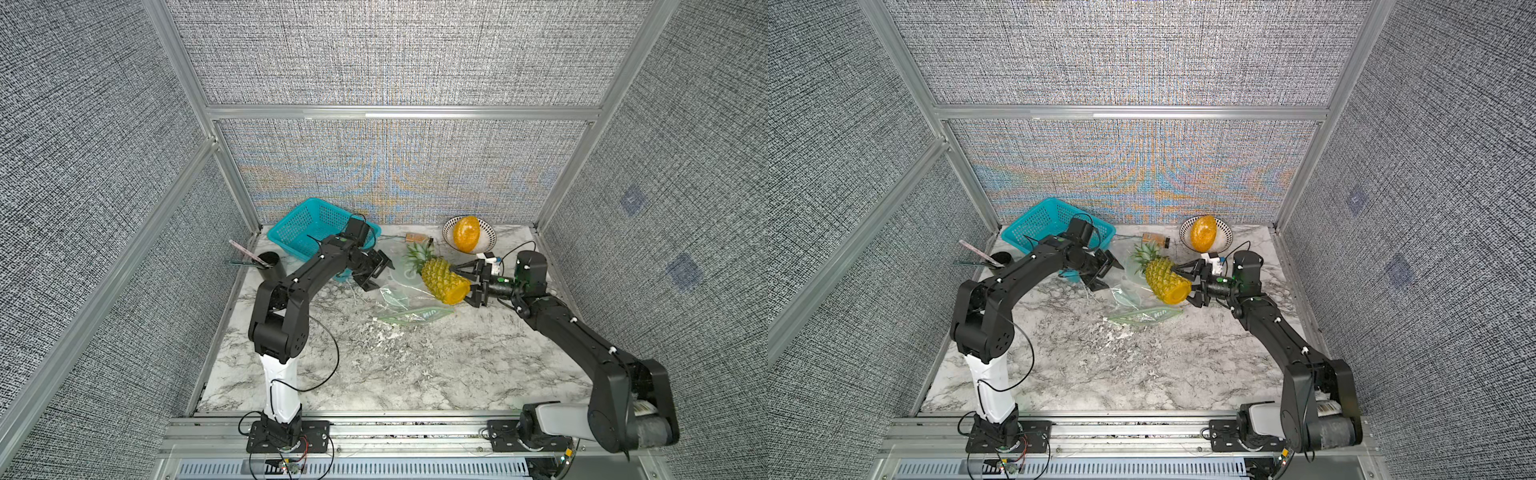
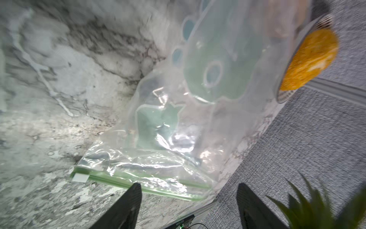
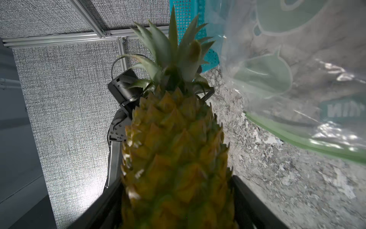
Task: Open the zip-top bag and take out the pineapple
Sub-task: Place the zipper food storage bag at the center of the board, then place the pineapple in the basket.
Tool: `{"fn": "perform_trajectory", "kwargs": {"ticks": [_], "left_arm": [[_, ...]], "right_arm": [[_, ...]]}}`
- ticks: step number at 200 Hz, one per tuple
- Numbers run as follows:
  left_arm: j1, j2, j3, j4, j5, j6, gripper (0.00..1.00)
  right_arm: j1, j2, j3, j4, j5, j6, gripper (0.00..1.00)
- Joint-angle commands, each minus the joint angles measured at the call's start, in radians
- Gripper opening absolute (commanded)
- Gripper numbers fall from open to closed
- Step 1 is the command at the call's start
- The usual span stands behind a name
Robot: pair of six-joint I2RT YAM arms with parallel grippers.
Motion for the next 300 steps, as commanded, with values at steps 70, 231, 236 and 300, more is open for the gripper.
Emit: {"fn": "perform_trajectory", "kwargs": {"ticks": [70, 231, 236, 300], "left_arm": [[0.208, -0.212, -0.032, -0.194, -0.11, 0.138, 0.78], [0.288, -0.276, -0.079, -0.249, -0.145, 0.182, 0.78], [0.287, -0.278, -0.082, -0.249, -0.145, 0.182, 0.78], [0.289, -0.281, -0.085, -0.254, -0.141, 0.181, 0.78]], "right_arm": [[0.194, 0.525, 0.491, 0.327, -0.005, 0.117, 0.54], [0.367, 1.421, 1.505, 0.618, 0.345, 0.527, 0.55], [0.372, 1.423, 1.508, 0.61, 0.36, 0.519, 0.55], [0.409, 1.423, 1.516, 0.472, 0.361, 0.429, 0.85]]}}
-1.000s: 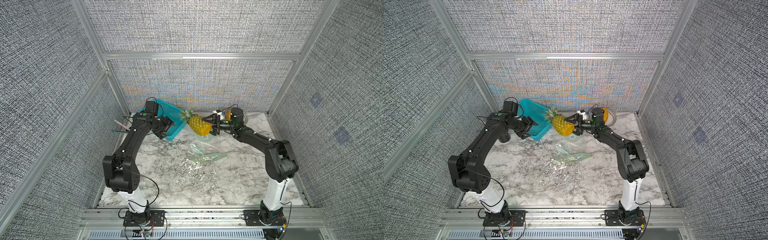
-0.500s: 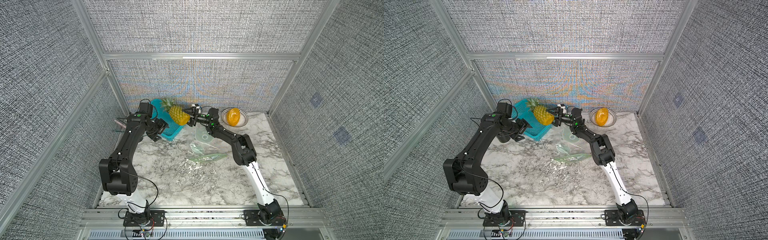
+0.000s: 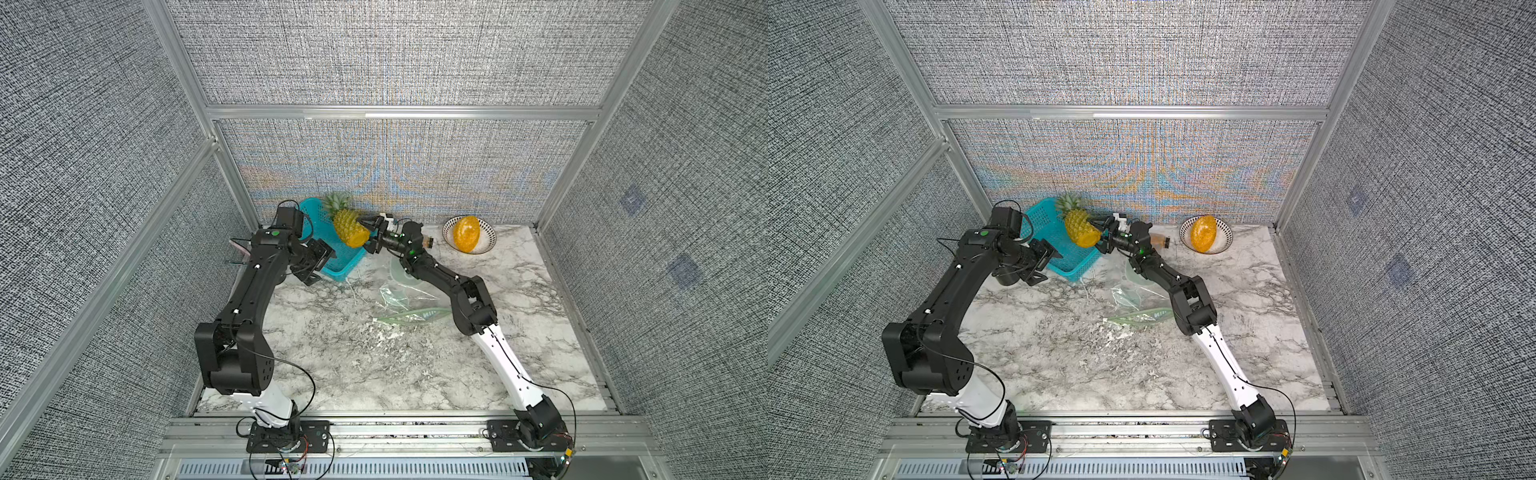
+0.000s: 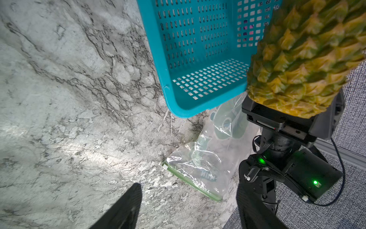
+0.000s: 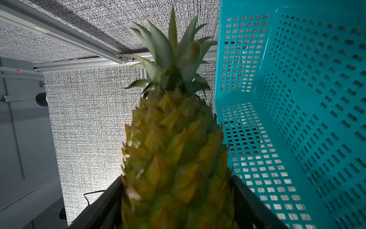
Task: Open the zip-top bag and take out the pineapple
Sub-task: Place the pineapple in the basket, then reset both arms
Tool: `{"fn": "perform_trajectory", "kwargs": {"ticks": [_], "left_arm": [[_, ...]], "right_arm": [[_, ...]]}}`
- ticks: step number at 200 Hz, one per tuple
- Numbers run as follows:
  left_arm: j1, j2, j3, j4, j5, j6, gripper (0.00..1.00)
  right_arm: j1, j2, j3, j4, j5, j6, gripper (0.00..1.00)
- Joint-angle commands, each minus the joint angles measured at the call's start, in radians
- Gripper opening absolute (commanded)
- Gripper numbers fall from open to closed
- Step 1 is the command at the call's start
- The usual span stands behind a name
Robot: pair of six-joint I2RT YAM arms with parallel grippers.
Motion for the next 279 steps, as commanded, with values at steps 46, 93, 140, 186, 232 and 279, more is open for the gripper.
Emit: {"fn": "perform_trajectory", "kwargs": {"ticks": [46, 93, 140, 186, 232, 279], "left_arm": [[0.003, 0.011, 0.009, -0.007, -0.006, 0.014, 0.78], [0.002, 0.023, 0.002, 0.012, 0.003, 0.012, 0.78], [0.002, 0.033, 0.036, 0.024, 0.011, 0.037, 0.78], [0.002, 0.042, 0.062, 0.024, -0.02, 0.079, 0.79], [0.002, 0.0, 0.058, 0.036, -0.109, 0.219, 1.0], [0.002, -0.094, -0.004, 0.048, -0.381, 0.303, 1.0]], "right_arm": [[0.008, -0.069, -0.103, -0.041, 0.007, -0.069, 0.98], [0.006, -0.096, -0.095, -0.043, 0.005, -0.085, 0.98], [-0.027, -0.339, -0.437, 0.032, -0.023, -0.172, 0.98], [-0.156, -0.703, -0.909, -0.164, 0.002, -0.454, 0.98], [-0.335, -1.022, -1.107, -0.77, 0.199, -1.023, 0.98], [-0.488, -1.341, -1.359, -0.868, 0.518, -1.372, 0.98]]}}
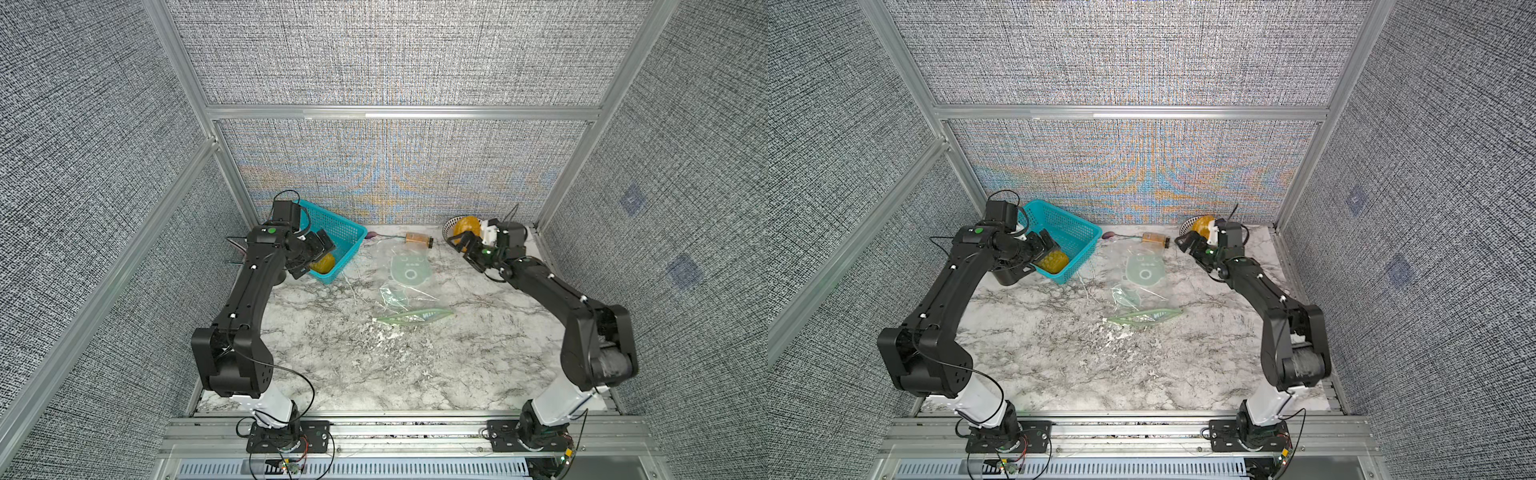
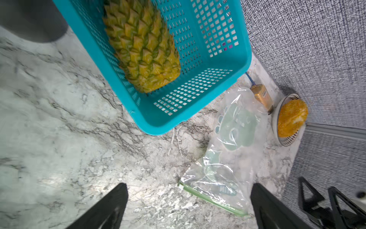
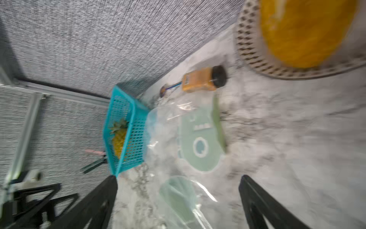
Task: Open the zip-top bag and take out the pineapple
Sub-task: Reset both arms
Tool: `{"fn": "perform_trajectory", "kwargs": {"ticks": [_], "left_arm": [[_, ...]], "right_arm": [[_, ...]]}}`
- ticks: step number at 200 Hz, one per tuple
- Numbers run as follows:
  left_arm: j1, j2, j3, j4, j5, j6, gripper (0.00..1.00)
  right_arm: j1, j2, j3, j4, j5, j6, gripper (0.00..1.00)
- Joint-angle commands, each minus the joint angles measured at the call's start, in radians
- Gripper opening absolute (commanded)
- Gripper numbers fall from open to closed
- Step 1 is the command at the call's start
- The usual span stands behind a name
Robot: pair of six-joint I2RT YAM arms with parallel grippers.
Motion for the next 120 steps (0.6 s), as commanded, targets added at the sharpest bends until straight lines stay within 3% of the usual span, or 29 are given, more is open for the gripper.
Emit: {"fn": "perform_trajectory", "kwargs": {"ticks": [1, 40, 63, 80, 106, 120], "left_arm": [[0.002, -0.066, -0.046, 0.025, -0.229, 0.037, 1.0], [0.002, -0.21, -0.215, 0.193, -0.406, 0.02, 1.0], [0.001, -0.226, -0.273, 0.271, -0.444, 0.145, 1.0], [0.002, -0.231, -0.374, 0.401, -0.424, 0.284, 1.0], [0.001, -0.274, -0.499, 0.497, -0.556, 0.268, 1.0], [0.001, -0.325, -0.606, 0.626, -0.585, 0.347, 1.0]], "right_arm": [[-0.055, -0.133, -0.124, -0.082, 0.217, -0.273, 0.98], [-0.129, -0.535, -0.556, 0.34, 0.358, -0.435, 0.98], [-0.137, -0.693, -0.762, 0.521, 0.512, -0.461, 0.98], [-0.141, -0.732, -0.833, 0.547, 0.543, -0.452, 0.98], [-0.141, -0.701, -0.879, 0.571, 0.54, -0.451, 0.98], [-0.142, -0.669, -0.886, 0.581, 0.592, -0.444, 0.98]]}}
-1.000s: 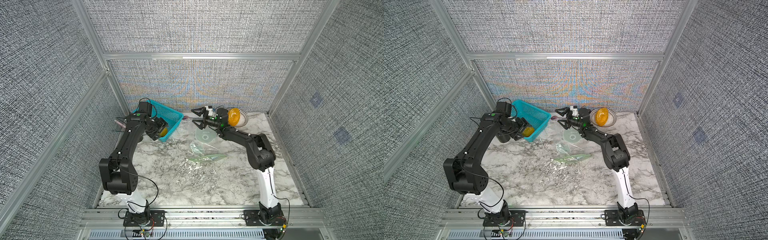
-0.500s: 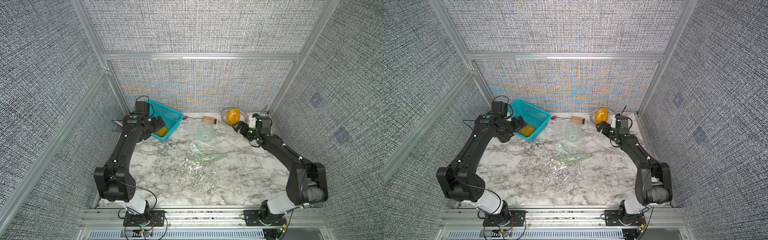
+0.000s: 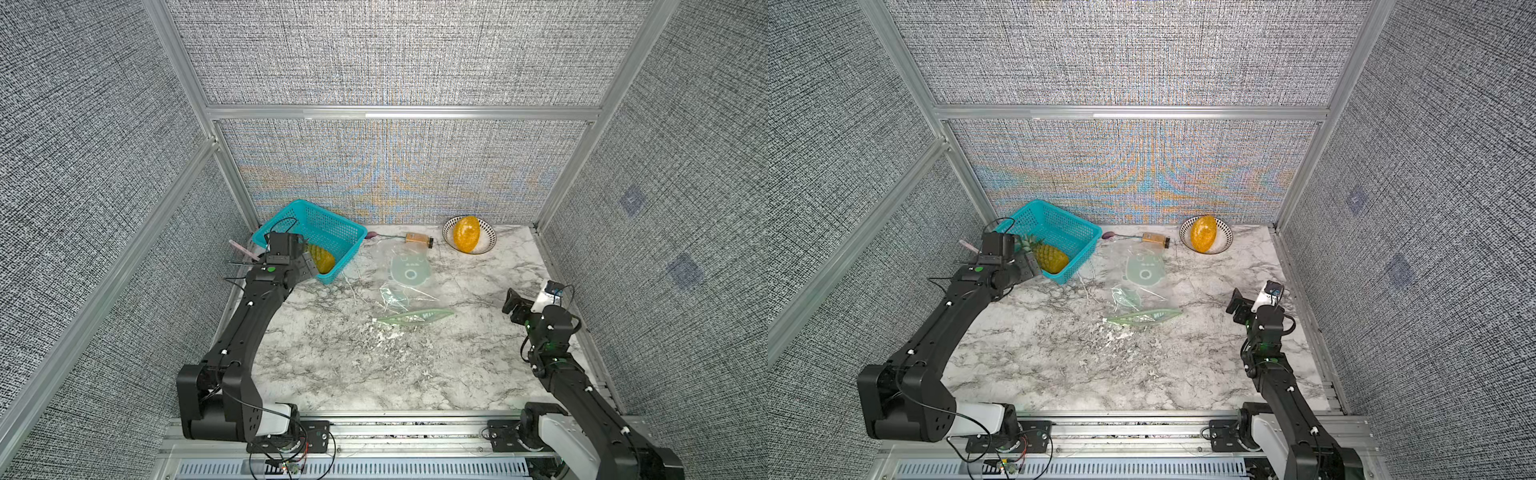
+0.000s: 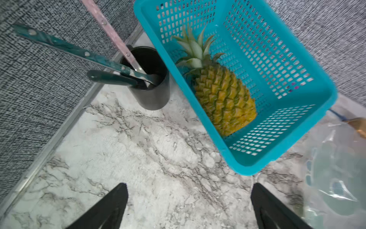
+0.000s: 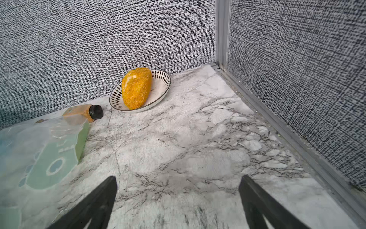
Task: Open the zip-top bag and take out the pineapple
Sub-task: Reset both arms
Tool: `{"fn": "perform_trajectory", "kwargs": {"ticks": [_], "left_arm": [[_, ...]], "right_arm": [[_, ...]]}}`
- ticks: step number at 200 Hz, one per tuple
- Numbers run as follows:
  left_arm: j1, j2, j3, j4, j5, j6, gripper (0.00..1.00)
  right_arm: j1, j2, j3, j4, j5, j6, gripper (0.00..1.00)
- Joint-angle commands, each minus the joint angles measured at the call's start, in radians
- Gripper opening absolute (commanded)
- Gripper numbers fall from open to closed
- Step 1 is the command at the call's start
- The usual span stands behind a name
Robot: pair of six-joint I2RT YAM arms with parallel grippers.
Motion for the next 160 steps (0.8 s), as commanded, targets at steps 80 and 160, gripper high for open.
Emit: {"fn": "perform_trajectory", "kwargs": {"ticks": [80, 160], "left_arm": [[0.025, -0.011, -0.645, 1.057, 0.003, 0.425, 0.99], [0.036, 0.127, -0.696, 1.266, 0.099, 0.464, 0.99]], "right_arm": [[-0.011, 0.381, -0.037, 0.48, 0.104, -0.077, 0.98], [-0.005, 0.498, 0.048, 0.508, 0.057, -0.134, 0.98]]}}
